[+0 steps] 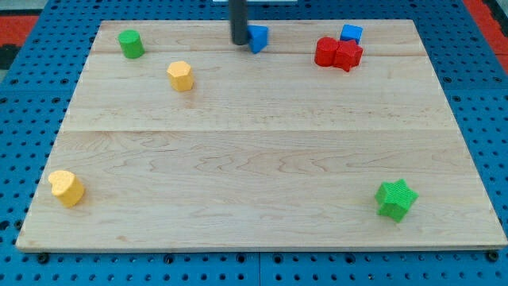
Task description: Slide the yellow hexagon to the green circle
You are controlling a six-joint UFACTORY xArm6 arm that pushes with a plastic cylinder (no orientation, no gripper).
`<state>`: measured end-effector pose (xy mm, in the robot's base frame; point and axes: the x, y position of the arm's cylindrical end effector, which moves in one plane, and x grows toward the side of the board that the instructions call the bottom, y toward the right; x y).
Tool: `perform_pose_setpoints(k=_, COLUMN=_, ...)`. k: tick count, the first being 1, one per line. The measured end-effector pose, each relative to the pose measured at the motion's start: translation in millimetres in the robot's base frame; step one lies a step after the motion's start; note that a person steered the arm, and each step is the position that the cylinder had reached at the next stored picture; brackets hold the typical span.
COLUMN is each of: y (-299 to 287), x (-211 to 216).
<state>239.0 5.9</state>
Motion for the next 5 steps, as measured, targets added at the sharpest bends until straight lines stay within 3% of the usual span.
perform_pose_setpoints(k=1, y=65.8, x=0.0)
perform_pose_setpoints(k=2, y=68.7, x=0.0)
perform_pose_setpoints(k=5, y=-22.6, x=0.0)
